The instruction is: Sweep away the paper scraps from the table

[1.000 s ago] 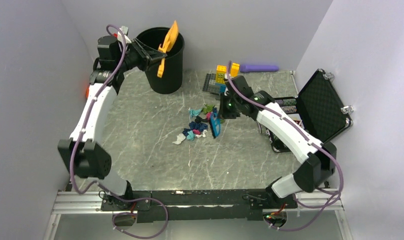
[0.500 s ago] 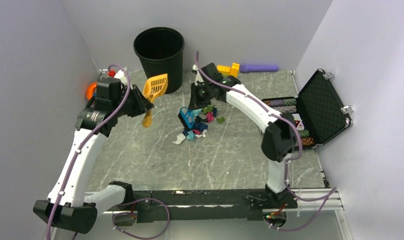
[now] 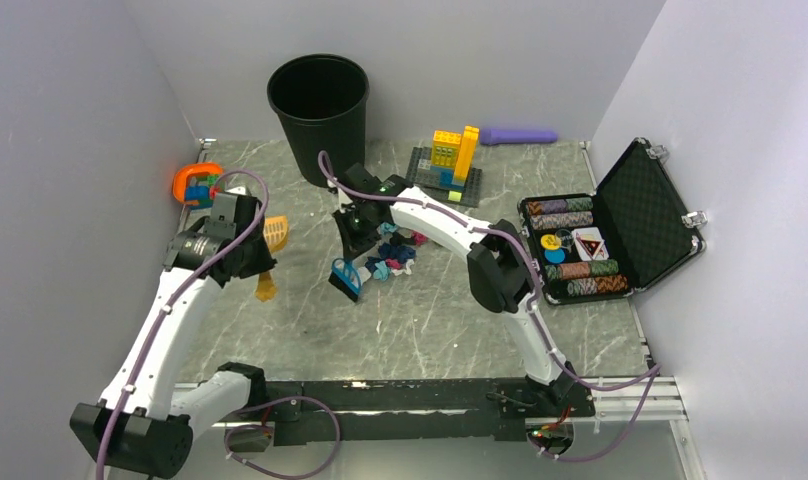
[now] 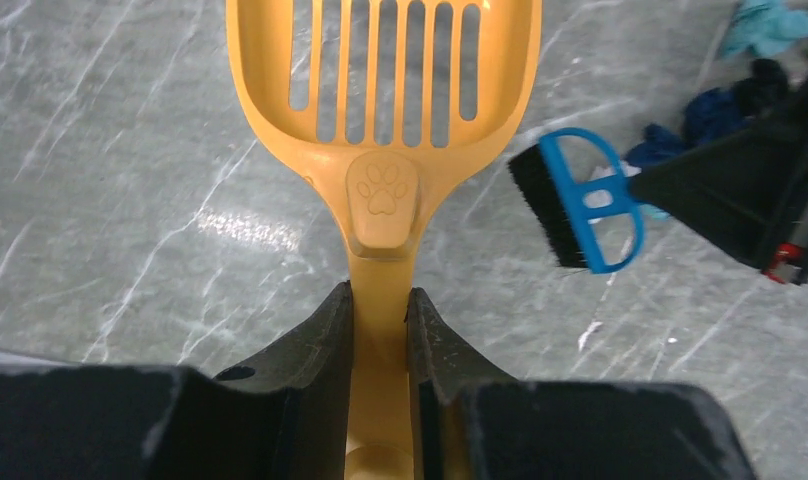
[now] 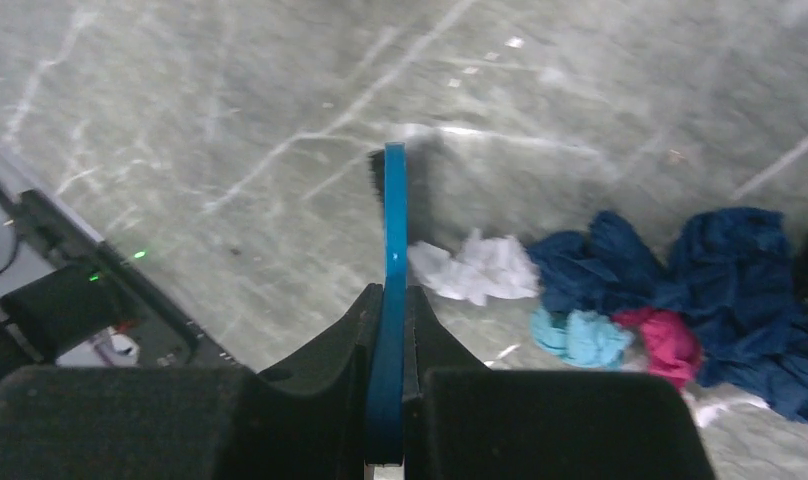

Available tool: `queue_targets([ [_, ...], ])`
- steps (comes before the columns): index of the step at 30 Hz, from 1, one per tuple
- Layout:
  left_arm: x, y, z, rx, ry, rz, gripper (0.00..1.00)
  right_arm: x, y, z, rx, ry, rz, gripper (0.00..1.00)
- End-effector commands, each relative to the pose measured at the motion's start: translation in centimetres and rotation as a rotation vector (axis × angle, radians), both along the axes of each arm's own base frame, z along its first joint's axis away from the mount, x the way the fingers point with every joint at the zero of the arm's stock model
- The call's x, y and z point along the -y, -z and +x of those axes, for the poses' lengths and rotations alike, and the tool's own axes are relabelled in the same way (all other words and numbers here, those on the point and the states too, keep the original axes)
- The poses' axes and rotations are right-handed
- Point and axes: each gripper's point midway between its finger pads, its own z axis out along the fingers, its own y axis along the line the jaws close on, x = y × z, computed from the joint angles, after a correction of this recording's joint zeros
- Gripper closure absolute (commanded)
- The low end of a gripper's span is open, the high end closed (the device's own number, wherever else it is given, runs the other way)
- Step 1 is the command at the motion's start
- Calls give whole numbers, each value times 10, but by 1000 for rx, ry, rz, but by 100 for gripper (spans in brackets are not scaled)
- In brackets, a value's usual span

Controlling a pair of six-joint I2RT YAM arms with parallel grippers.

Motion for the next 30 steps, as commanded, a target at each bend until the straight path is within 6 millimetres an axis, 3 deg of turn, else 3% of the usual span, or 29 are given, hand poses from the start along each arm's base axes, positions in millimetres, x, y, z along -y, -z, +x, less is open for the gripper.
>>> queue_targets([
  [1,-14,8,-6,-63,-64,62,100,36,1,20,99,68,-115,100],
  [5,1,13,0,-51,34,18,100,74,0,35,189,150,-256,100],
  [10,30,19,5,-1,206,-43,100,114,-22,48,246,228,-293,100],
  [18,63,30,6,6,392,-42,100,122,-94,60,237,230,-23,100],
  [22,81,41,3,-25,499,-2,100,136,-117,69,283,271,-13,100],
  [30,111,72,-8,-117,683,122,100,194,-116,87,347,406,-159,100],
])
